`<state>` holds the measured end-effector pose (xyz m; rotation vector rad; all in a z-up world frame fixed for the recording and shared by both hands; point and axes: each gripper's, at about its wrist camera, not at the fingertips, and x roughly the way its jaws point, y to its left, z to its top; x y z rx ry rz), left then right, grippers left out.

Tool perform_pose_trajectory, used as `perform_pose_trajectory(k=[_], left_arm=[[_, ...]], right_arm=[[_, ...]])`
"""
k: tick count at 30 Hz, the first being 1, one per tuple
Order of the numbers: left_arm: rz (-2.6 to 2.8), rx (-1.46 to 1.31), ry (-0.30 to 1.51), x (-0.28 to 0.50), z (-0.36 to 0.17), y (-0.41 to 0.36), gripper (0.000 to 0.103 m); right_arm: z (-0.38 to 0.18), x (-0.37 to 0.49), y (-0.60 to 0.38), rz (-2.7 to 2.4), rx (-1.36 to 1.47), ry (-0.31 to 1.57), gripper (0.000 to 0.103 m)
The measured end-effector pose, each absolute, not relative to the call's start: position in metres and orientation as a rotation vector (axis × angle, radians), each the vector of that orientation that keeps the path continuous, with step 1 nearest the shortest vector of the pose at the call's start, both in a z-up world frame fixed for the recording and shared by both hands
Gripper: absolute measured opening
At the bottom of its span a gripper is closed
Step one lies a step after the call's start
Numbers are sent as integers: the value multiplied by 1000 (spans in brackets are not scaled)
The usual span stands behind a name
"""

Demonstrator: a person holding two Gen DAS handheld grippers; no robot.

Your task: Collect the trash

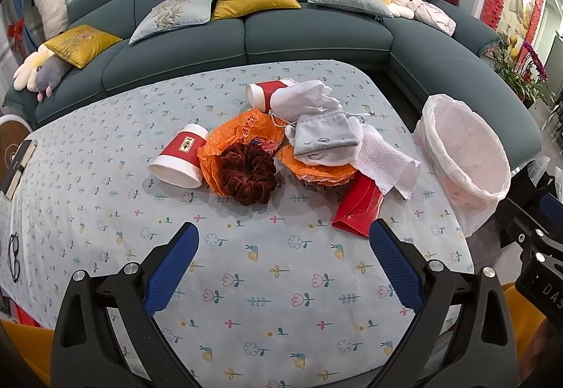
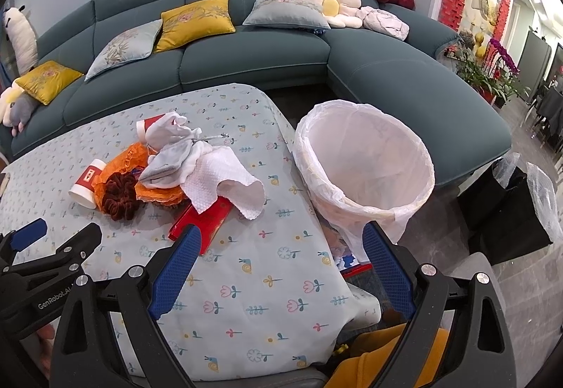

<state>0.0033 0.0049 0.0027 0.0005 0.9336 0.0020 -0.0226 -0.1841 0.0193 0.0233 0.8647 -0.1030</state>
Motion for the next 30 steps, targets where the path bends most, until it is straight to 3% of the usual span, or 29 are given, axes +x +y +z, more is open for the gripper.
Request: perform_pose_trajectory(k=[30], left_arm=[[-16,-43,916,5,11,16,93]], right_arm=[[34,-24,-166,-78,14,826,89]])
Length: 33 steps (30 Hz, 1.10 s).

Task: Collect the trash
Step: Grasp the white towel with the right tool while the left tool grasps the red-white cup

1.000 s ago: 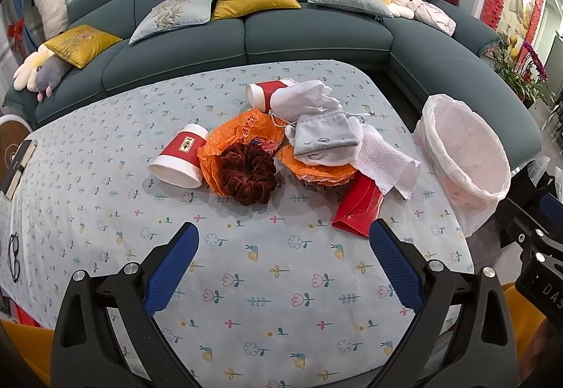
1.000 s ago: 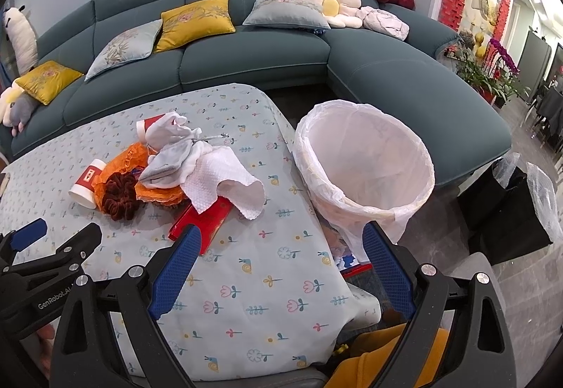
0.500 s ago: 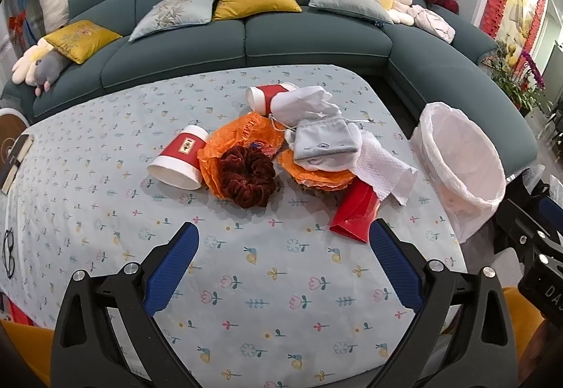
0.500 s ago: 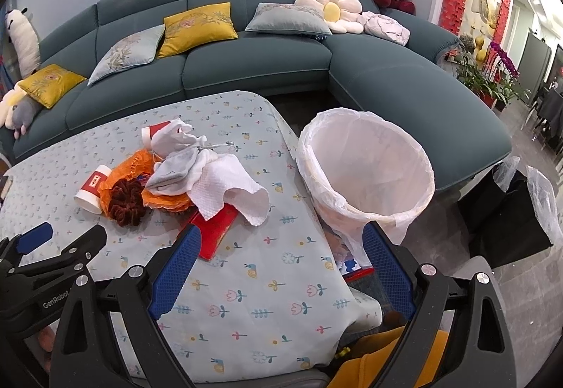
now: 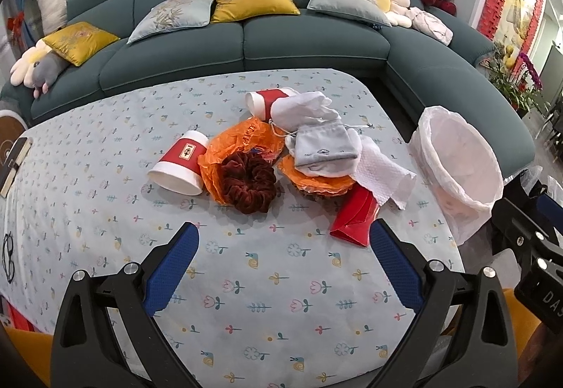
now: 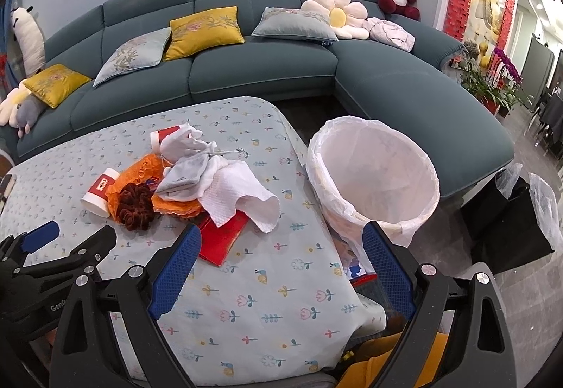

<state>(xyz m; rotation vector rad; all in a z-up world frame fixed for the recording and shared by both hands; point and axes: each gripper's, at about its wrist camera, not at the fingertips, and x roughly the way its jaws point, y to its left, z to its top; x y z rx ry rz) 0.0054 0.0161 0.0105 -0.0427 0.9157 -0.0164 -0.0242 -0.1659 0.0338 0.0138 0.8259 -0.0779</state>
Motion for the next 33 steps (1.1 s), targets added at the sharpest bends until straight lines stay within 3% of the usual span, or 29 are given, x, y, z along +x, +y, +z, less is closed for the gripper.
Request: perform_pose_trajectory(k=[11,20,33], left_arm=[[13,-67,910,16,9,32,93],[147,-182,943,47,-9,95,93],[220,-353,1004,108,-62,162,92]], right_arm=[[32,-13,-157,-65,-8,821,89],[16,20,-149,-29,-17,829,88],[-40,92,-131,36,-41,913,64]])
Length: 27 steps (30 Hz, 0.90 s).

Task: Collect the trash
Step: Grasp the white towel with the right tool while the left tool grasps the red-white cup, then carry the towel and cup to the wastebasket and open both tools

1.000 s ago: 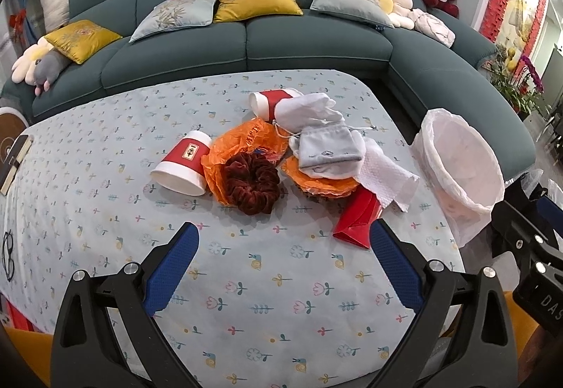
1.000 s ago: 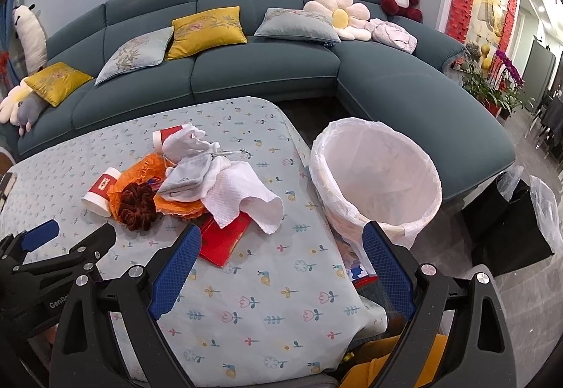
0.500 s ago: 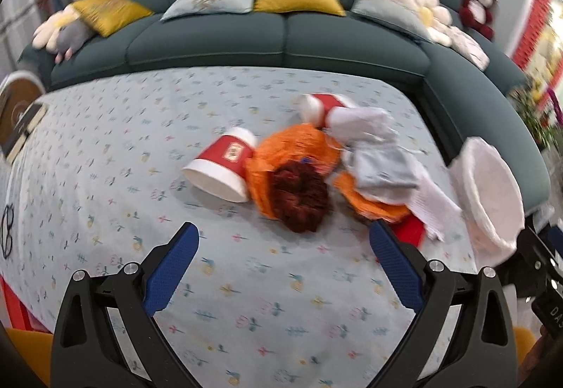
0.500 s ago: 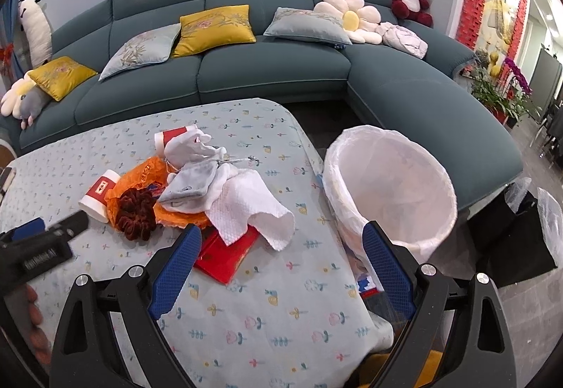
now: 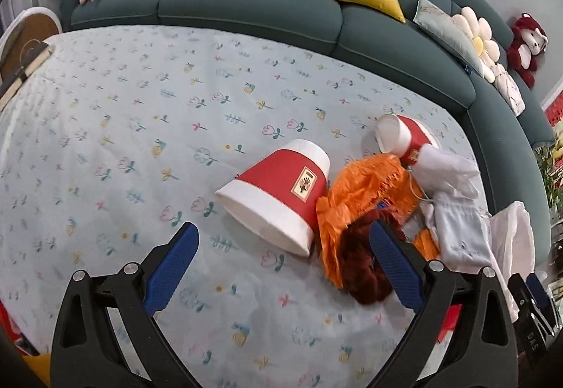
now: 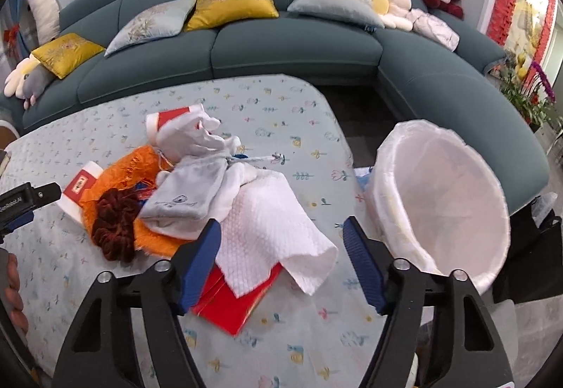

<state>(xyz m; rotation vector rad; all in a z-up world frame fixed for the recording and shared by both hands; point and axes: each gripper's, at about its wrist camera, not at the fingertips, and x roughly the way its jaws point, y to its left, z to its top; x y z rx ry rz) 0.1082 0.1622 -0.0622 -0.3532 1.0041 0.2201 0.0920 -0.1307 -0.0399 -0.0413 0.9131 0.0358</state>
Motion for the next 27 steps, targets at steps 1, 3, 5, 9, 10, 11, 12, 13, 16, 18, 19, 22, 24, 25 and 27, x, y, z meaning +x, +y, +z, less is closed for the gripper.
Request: perform_pose_trajectory(k=[1,3,5,9,10,11,12,13,16,18,19,22,24,25,27], left_arm=[[218,-344,1007,112,-65,162,91],[208,-335,1017,117,-71,161,84],[196,-337,1032,122,-77,162,75],[181,-347,1064,126,-88,163,49],[182,-352,1067,126,-89,163,43],[179,-361,1070,126,-90,164,31],[172,-370,1074,127,-91,165,22],[163,-376,1076,126,-90,165,19],[160,-356,1055,121,-82,162,7],[155,-337,1038,117,-73,158,3],[153,-334,1032,116,-68,156,3],[133,-316,998,109,-49,148,3],[117,-298,976,104,-34,141,3],[103,-295,966,102,-27,137,3],[74,-283,944,96,-11,128,3]], right_arm=[[-45,97,-131,40,-35,926,61],[-53,103,-130,50,-25,943,56],[-61,108,-128,57,-27,960,50],[-72,113,-123,89,-14,992,28],[-74,113,-123,93,-12,996,25],[-74,112,-122,101,-9,998,18],[-75,111,-121,105,-8,998,12],[-74,111,-121,109,-6,998,10],[-68,105,-121,127,8,993,3],[-61,102,-121,135,7,981,2],[-55,99,-122,138,5,969,2],[-35,91,-124,139,-3,928,2],[-24,88,-129,136,0,903,2],[-17,87,-131,134,6,891,2],[-1,82,-138,140,28,861,2]])
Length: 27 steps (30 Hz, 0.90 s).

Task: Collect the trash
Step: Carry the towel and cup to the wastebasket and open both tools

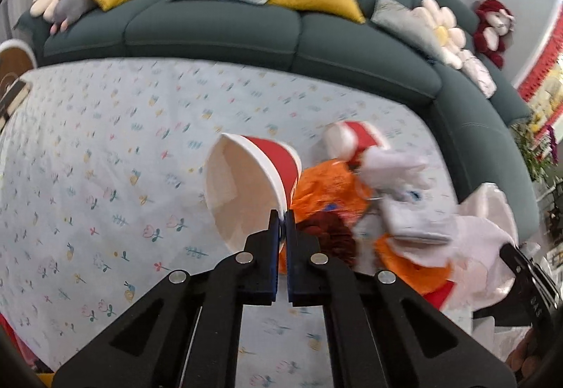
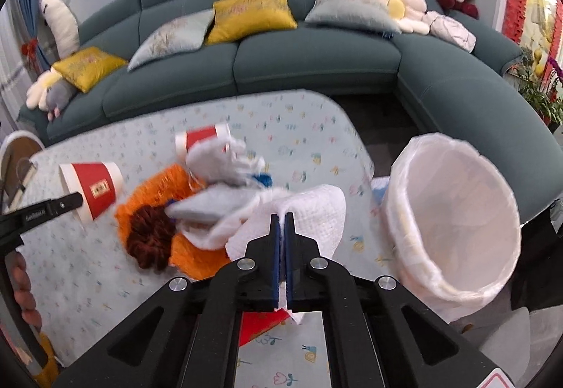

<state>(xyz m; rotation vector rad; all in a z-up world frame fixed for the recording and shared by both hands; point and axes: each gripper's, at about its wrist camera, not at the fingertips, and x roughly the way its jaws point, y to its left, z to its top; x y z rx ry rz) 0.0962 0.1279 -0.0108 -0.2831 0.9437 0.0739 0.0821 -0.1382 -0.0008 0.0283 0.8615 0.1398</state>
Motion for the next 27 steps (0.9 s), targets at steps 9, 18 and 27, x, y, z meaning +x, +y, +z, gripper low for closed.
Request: perform_pose_trajectory(k=[9,18,27], left_arm=[[-75,-233,877,85,53,72,3],[-253,-167,877,96,76,-19,3],[-406,-138,904,113,65,-109,3]], right_arm=[[61,68,-155,173,60,733,2],[81,66,-206,97,83,685,2],[59,74,-283,-21,107,726,2]])
